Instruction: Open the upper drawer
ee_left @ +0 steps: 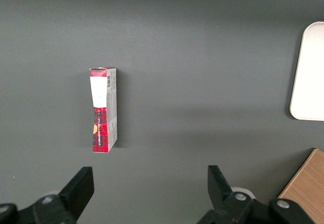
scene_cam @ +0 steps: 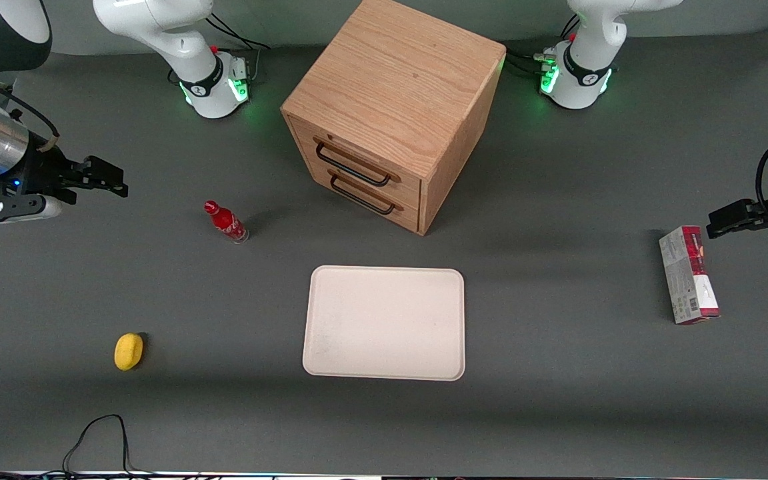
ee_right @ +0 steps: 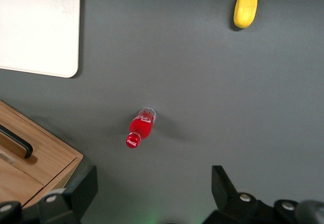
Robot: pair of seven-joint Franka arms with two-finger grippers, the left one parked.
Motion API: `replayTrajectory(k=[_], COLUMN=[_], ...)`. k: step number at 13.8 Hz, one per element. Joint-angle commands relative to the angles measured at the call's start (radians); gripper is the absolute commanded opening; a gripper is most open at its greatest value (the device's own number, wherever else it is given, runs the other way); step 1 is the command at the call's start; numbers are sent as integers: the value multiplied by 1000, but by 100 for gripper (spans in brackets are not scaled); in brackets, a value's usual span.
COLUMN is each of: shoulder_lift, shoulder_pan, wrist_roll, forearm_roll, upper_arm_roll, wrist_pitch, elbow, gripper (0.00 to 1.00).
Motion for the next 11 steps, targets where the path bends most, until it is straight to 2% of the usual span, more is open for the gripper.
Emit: replayTrajectory(k=[1, 4, 11], shoulder_lift=[4, 14, 71], shoulder_pan=[-4, -3, 45], wrist_roll=[-9, -25, -36], forearm_roll=[-19, -54, -43], upper_arm_roll=[5, 8, 6], wrist_pitch=[-25, -71, -68], elbow=[23, 64, 112], gripper=[100, 100, 100])
